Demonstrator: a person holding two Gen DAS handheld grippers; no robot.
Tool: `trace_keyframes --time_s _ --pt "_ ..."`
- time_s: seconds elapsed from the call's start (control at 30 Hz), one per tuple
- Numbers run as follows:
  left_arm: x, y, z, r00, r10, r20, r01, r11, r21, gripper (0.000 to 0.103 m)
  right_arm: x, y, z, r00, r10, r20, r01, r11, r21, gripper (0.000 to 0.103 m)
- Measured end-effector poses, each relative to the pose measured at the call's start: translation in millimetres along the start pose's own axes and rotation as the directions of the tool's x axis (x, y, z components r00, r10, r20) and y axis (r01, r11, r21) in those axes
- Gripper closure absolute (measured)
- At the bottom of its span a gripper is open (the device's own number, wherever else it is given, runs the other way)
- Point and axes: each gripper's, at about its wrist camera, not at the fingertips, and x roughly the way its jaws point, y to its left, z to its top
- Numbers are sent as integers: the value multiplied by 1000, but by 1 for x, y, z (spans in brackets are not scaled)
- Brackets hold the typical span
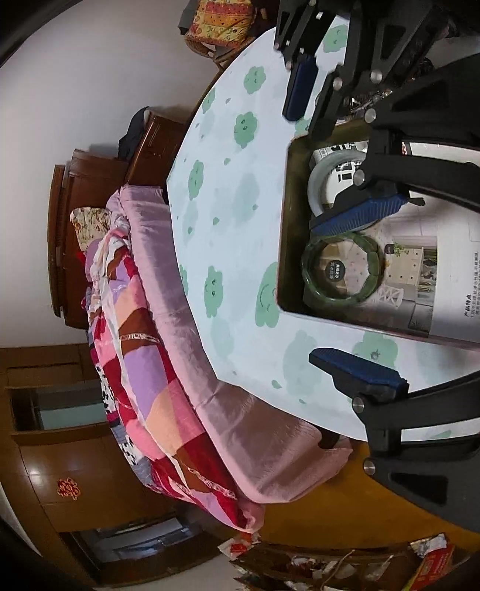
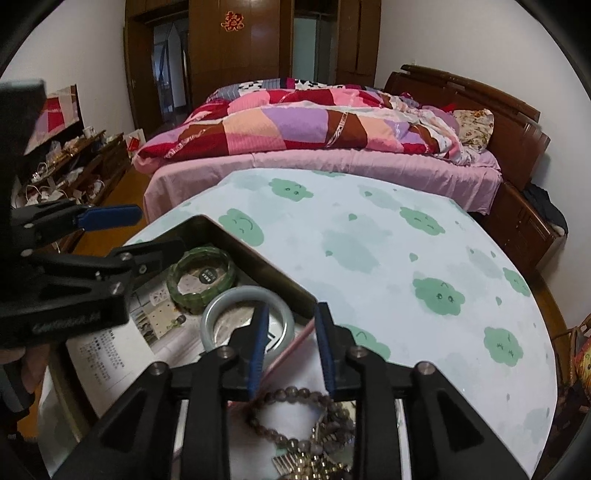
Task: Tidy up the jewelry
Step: 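Lower both bangles into the tin box and open both tools, then grasp the dark purple bead bracelet with the right tool while the left tool grasps the beige bead bracelet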
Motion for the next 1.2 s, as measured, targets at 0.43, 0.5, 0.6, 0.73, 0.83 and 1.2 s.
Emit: trace_keyframes --time_s 0.43,0.5,0.6,0.73,0.83,1.2 --pt "-35 -27 -33 999 -35 35 36 999 -33 39 -56 -75 -51 996 -90 26 84 982 169 65" --pt "-41 -40 -40 998 -51 38 52 999 -16 39 -61 -78 -63 996 -90 14 86 980 179 65" --pt "-50 -57 -49 997 -70 41 70 997 19 39 -63 -78 -82 996 -85 -12 85 980 180 65" --pt "-55 -72 -56 996 -82 40 80 995 57 39 -59 -76 -102 996 -69 -48 76 981 179 65" --pt "-54 -78 -59 996 -83 32 80 994 72 39 -51 -70 -110 996 -53 -72 64 984 165 65" --pt "-53 -95 -56 990 -141 26 138 986 91 39 -36 -57 -113 990 -80 -117 89 993 80 87"
